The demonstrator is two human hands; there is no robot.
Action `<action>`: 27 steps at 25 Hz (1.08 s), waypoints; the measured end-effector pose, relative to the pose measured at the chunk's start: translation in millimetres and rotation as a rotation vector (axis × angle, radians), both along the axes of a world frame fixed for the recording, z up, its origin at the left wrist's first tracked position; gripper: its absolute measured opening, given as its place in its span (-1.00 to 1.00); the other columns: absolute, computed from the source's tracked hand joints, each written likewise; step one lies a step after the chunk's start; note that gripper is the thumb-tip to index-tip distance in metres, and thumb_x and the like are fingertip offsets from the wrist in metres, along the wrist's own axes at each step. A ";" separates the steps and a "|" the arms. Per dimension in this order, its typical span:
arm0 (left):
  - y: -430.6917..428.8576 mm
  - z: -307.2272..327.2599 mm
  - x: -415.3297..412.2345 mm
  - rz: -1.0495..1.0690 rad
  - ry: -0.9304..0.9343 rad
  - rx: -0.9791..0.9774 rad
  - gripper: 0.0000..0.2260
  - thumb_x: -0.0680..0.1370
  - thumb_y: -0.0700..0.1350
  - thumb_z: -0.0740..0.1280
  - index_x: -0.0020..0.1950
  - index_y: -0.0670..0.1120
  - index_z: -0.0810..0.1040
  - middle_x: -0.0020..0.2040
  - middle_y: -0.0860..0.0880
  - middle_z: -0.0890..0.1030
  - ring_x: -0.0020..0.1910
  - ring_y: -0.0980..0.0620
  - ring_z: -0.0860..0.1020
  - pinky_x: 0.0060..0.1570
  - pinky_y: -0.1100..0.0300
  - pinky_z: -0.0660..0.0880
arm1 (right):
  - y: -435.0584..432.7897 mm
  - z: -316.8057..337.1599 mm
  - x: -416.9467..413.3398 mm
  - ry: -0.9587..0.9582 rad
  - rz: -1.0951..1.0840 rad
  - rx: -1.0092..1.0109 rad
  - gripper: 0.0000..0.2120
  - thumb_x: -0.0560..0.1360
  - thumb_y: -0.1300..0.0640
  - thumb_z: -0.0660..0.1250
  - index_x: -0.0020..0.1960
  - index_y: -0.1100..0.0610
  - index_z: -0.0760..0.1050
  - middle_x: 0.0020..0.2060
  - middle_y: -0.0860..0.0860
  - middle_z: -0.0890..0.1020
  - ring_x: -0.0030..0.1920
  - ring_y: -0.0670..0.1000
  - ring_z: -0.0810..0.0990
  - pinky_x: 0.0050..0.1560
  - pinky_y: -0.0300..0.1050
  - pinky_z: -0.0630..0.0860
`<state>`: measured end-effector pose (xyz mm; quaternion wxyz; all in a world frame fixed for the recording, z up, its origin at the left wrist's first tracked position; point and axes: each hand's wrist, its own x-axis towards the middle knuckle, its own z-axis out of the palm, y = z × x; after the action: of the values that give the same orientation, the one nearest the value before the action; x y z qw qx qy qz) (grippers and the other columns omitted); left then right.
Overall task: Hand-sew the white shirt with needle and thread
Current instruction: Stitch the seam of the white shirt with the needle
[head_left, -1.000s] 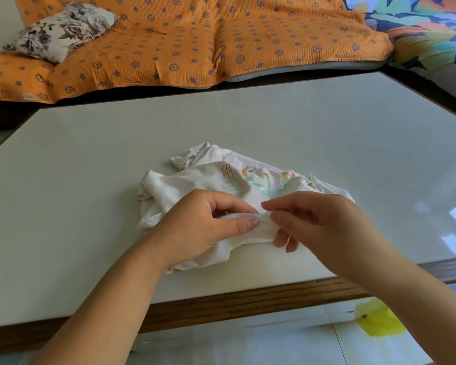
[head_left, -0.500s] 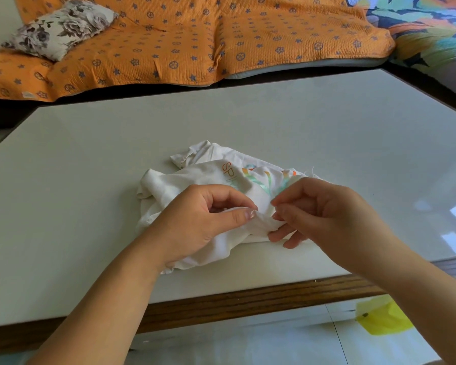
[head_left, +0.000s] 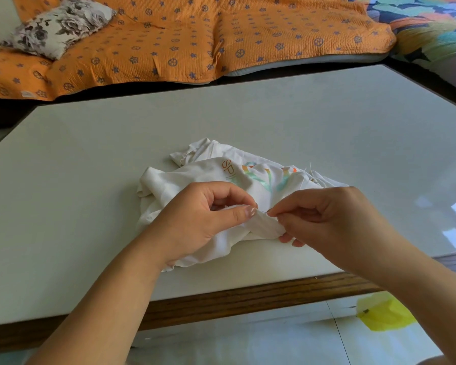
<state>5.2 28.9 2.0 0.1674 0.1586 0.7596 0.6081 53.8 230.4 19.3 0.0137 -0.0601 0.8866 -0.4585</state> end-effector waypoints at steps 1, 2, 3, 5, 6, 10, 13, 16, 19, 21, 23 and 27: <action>-0.1 0.0 0.1 0.001 0.002 -0.002 -0.86 0.33 0.00 0.44 -0.15 0.02 0.69 -0.18 0.07 0.71 -0.14 0.20 0.64 -0.07 0.39 0.49 | 0.1 0.7 0.6 -0.008 0.010 -0.007 -0.78 0.45 0.18 0.34 -0.16 -0.14 0.65 -0.41 -0.15 0.68 -0.37 -0.16 0.64 -0.19 -0.23 0.59; 0.1 -0.2 -0.1 0.004 0.001 0.000 -0.86 0.33 0.00 0.44 -0.15 0.02 0.69 -0.18 0.07 0.71 -0.14 0.20 0.64 -0.07 0.39 0.49 | -0.1 1.4 0.6 -0.015 0.020 -0.018 -0.77 0.45 0.18 0.34 -0.18 -0.14 0.65 -0.40 -0.14 0.68 -0.37 -0.17 0.64 -0.20 -0.26 0.59; 0.0 -0.3 -0.2 0.005 -0.003 0.007 -0.86 0.33 -0.01 0.44 -0.15 0.02 0.69 -0.18 0.07 0.71 -0.14 0.20 0.64 -0.07 0.39 0.49 | -0.1 1.8 0.8 -0.022 0.027 -0.034 -0.77 0.46 0.19 0.35 -0.18 -0.14 0.65 -0.40 -0.13 0.68 -0.37 -0.17 0.64 -0.23 -0.30 0.58; -0.1 -0.6 -0.7 0.005 -0.010 0.016 -0.87 0.33 -0.02 0.44 -0.15 0.01 0.68 -0.19 0.07 0.71 -0.15 0.19 0.64 -0.07 0.39 0.49 | -0.2 1.8 -0.3 -0.031 0.031 -0.065 -0.77 0.47 0.23 0.35 -0.16 -0.10 0.66 -0.40 -0.11 0.68 -0.38 -0.18 0.64 -0.27 -0.37 0.55; -0.1 -0.8 -0.9 0.004 -0.013 0.020 -0.87 0.34 -0.03 0.44 -0.15 0.01 0.68 -0.19 0.07 0.71 -0.15 0.19 0.64 -0.08 0.40 0.49 | -0.3 1.5 -0.7 -0.034 0.032 -0.074 -0.77 0.48 0.24 0.35 -0.15 -0.07 0.66 -0.40 -0.10 0.69 -0.38 -0.18 0.64 -0.28 -0.38 0.54; -0.4 -0.9 -1.6 0.001 -0.036 0.041 -0.89 0.34 -0.04 0.45 -0.16 0.01 0.69 -0.20 0.06 0.71 -0.15 0.19 0.65 -0.08 0.39 0.50 | -0.2 0.6 -0.5 -0.052 0.040 -0.107 -0.79 0.50 0.27 0.34 -0.12 -0.01 0.67 -0.40 -0.08 0.69 -0.39 -0.18 0.64 -0.31 -0.37 0.53; -0.9 0.0 -1.9 -0.006 -0.057 0.052 -0.89 0.35 -0.06 0.45 -0.16 0.01 0.69 -0.20 0.06 0.71 -0.16 0.18 0.65 -0.08 0.40 0.50 | -0.3 -0.7 -0.6 -0.061 0.047 -0.142 -0.81 0.50 0.27 0.35 -0.11 0.01 0.66 -0.39 -0.05 0.69 -0.40 -0.17 0.63 -0.31 -0.35 0.54; 0.8 -0.7 -0.9 -0.025 -0.080 0.061 -0.90 0.35 -0.08 0.45 -0.16 -0.01 0.69 -0.20 0.05 0.71 -0.15 0.18 0.65 -0.08 0.39 0.50 | -0.9 -3.5 -1.3 -0.075 0.049 -0.191 -0.82 0.51 0.26 0.35 -0.11 0.03 0.65 -0.38 -0.01 0.69 -0.39 -0.13 0.64 -0.31 -0.29 0.56; 5.3 -2.9 -0.1 -0.015 -0.122 0.108 -0.91 0.34 -0.10 0.47 -0.18 -0.02 0.69 -0.21 0.02 0.70 -0.16 0.15 0.65 -0.09 0.37 0.51 | -3.8 -5.9 -2.3 -0.106 0.035 -0.264 -0.82 0.52 0.29 0.34 -0.12 0.06 0.64 -0.35 0.03 0.70 -0.33 -0.03 0.68 -0.30 -0.19 0.60; 7.3 -3.9 0.2 0.003 -0.155 0.152 -0.89 0.33 -0.12 0.47 -0.17 -0.07 0.66 -0.23 0.01 0.69 -0.18 0.15 0.64 -0.11 0.38 0.51 | -6.1 -6.7 -4.3 -0.112 0.003 -0.315 -0.80 0.50 0.29 0.36 -0.17 0.03 0.64 -0.37 0.00 0.69 -0.35 -0.04 0.67 -0.32 -0.18 0.60; 8.3 -4.3 0.6 0.008 -0.177 0.183 -0.86 0.33 -0.15 0.46 -0.14 -0.12 0.63 -0.24 0.00 0.68 -0.20 0.14 0.64 -0.12 0.38 0.51 | -7.1 -6.8 -5.5 -0.091 -0.018 -0.308 -0.77 0.47 0.28 0.40 -0.22 -0.03 0.65 -0.41 -0.07 0.66 -0.41 -0.14 0.61 -0.36 -0.26 0.56; 10.2 -4.7 0.9 0.037 -0.202 0.216 -0.86 0.32 -0.16 0.47 -0.15 -0.13 0.63 -0.22 -0.04 0.68 -0.18 0.11 0.64 -0.10 0.37 0.53 | -8.1 -4.2 -3.8 -0.069 -0.039 -0.301 -0.77 0.45 0.26 0.43 -0.24 -0.07 0.66 -0.44 -0.08 0.65 -0.46 -0.19 0.54 -0.36 -0.39 0.47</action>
<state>6.1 39.1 -2.7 0.2136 0.0998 0.6720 0.7020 50.1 222.3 15.2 0.0262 -0.0285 0.8079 -0.5880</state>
